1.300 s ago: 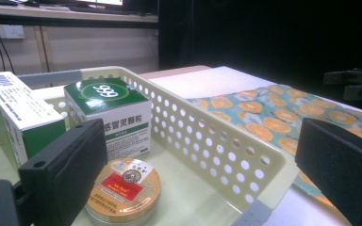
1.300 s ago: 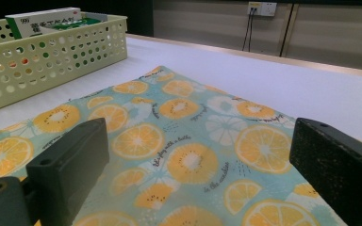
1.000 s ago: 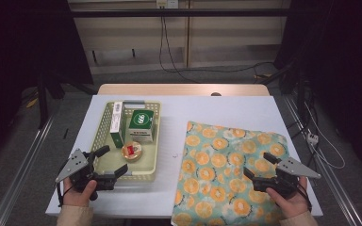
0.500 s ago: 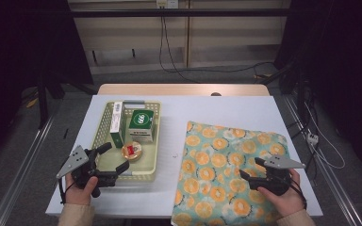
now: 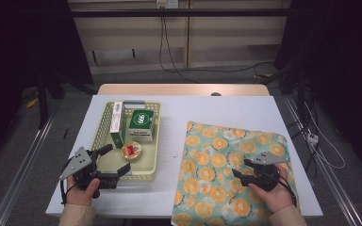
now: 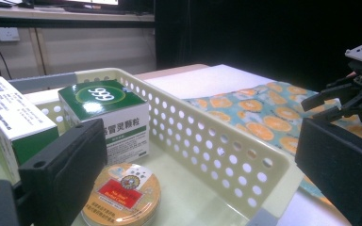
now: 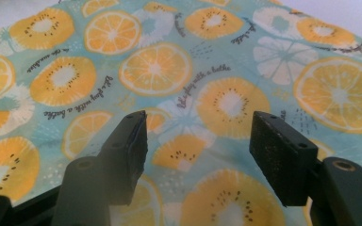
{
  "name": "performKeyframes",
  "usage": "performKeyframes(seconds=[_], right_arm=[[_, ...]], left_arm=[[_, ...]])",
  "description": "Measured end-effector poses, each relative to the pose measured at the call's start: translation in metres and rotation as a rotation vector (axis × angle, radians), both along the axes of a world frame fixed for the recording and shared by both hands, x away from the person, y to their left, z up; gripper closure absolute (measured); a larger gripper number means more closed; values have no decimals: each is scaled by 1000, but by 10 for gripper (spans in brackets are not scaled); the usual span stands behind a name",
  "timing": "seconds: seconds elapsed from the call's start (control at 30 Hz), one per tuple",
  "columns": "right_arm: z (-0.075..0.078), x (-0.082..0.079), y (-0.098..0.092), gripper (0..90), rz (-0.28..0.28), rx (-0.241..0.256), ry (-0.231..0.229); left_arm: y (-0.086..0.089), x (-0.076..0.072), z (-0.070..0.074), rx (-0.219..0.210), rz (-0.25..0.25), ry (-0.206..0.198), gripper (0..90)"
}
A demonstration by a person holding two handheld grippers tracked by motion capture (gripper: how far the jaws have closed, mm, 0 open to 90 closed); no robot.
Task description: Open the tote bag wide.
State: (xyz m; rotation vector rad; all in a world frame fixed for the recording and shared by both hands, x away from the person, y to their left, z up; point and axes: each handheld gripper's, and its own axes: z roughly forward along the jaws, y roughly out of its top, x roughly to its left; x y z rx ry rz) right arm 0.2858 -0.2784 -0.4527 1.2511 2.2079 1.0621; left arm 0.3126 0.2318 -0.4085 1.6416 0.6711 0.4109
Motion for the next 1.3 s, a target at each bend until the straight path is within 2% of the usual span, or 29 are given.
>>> performKeyframes(seconds=[0.17, 0.27, 0.37, 0.53, 0.73, 0.9, 0.93, 1.2, 1.3], right_arm=[[-5, 2, 2, 406, 21, -4, 23], [-7, 3, 6, 418, 32, -38, 27], [-7, 3, 6, 428, 22, -36, 31], [-5, 4, 9, 514, -19, -54, 54], [-4, 5, 10, 551, -18, -62, 62], [-3, 7, 10, 630, -4, -57, 69], [-3, 8, 10, 678, 6, -53, 71], [-4, 13, 8, 849, 9, -20, 86], [-4, 15, 8, 878, 19, -21, 86]], left_arm=[[-1, 0, 0, 6, 0, -7, 31], [-2, 0, 0, 7, 3, -10, 31], [-3, -1, 1, 10, 0, -14, 31], [-3, -3, 3, 3, 2, -19, 31], [-4, -3, 3, 8, -2, -17, 31], [-7, -3, 3, 7, -7, -18, 31], [-8, -3, 3, 12, -8, -19, 31], [-10, -2, 2, 15, -12, -15, 31], [-9, -1, 1, 5, -11, -9, 31]])
